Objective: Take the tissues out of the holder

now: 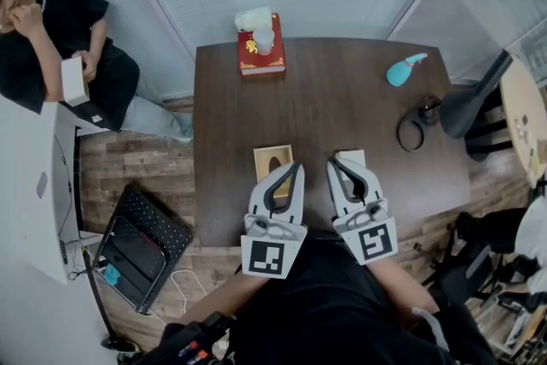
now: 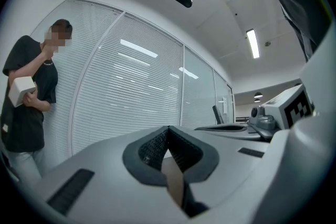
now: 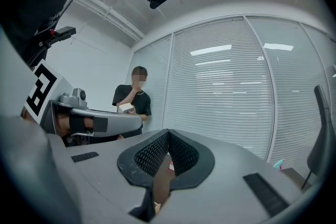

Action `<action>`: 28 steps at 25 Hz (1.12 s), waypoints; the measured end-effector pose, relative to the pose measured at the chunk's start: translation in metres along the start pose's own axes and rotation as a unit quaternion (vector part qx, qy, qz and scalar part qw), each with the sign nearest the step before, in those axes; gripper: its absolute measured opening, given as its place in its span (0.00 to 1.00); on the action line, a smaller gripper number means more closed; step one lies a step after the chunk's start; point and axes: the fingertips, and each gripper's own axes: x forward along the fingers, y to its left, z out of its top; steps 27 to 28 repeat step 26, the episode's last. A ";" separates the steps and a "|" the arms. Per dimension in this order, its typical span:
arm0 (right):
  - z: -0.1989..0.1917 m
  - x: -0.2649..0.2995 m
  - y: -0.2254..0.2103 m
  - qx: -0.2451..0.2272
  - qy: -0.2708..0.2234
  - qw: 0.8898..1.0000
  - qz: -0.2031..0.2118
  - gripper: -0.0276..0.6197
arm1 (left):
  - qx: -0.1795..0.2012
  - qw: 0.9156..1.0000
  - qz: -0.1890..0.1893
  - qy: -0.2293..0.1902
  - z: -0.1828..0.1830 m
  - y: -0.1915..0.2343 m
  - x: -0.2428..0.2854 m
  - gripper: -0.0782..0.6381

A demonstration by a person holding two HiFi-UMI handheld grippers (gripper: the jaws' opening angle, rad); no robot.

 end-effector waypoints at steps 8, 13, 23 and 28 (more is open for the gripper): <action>-0.001 0.000 0.003 -0.001 0.002 1.000 0.003 0.06 | -0.003 1.000 0.003 0.010 -0.005 0.001 -0.002 0.11; 0.000 0.000 0.003 -0.003 0.001 1.000 0.006 0.06 | -0.007 1.000 0.002 0.009 -0.005 0.000 0.000 0.11; -0.002 0.001 -0.002 -0.008 0.005 1.000 0.010 0.06 | -0.007 1.000 0.008 0.015 -0.007 -0.001 0.003 0.11; -0.005 0.001 -0.006 -0.005 0.013 1.000 0.008 0.06 | -0.002 1.000 0.010 0.013 -0.007 -0.004 0.005 0.11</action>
